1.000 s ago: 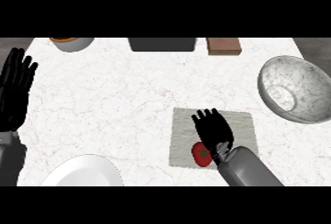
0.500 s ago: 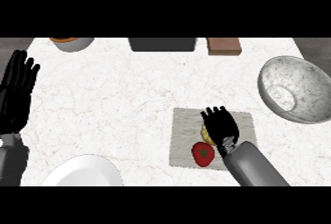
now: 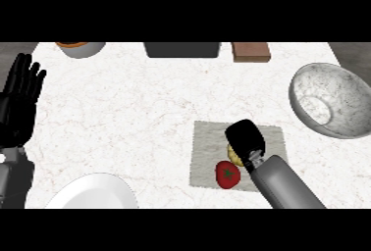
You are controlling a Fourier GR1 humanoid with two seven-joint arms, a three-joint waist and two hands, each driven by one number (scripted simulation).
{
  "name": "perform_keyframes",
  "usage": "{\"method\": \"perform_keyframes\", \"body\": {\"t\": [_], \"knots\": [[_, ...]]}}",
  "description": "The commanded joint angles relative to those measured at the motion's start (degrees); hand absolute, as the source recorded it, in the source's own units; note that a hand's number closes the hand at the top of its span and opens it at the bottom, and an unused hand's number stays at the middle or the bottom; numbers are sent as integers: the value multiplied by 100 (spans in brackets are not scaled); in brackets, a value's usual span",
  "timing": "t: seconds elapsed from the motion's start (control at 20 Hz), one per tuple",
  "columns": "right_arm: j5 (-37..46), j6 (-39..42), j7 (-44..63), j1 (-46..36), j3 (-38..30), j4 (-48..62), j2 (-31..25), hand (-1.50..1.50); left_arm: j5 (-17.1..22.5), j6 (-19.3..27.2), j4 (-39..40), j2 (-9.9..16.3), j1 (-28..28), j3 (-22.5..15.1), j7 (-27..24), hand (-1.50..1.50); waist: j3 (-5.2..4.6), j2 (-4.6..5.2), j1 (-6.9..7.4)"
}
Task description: Pick the squash from the placemat and place it in the bowl
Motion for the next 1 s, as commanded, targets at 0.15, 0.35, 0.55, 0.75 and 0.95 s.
{"method": "perform_keyframes", "body": {"t": [0.15, 0.35, 0.55, 0.75, 0.95], "knots": [[354, -265, -315, 341, 75, -380, -13, 150, -103, -26, -21, -255, 271, -58, -241, 0, 1, -3, -16], [-657, -1212, -1541, 606, -1757, -309, -2073, 150, -12, 17, 71, 25, 339, 302, -247, 0, 36, -30, -447], [-1352, -1305, -2025, 680, -2965, 264, -2826, 150, 79, 0, 89, 88, 426, 454, -245, 0, 89, 13, -764], [-2041, -1543, -3025, 695, -3992, 876, -3719, 150, 102, 35, 43, 73, 465, 509, -277, 0, 90, 33, -644], [-2562, -1917, -3941, 815, -4901, 1632, -4438, 150, 165, -51, -59, 86, 497, 502, -273, 0, 95, 32, -508]]}}
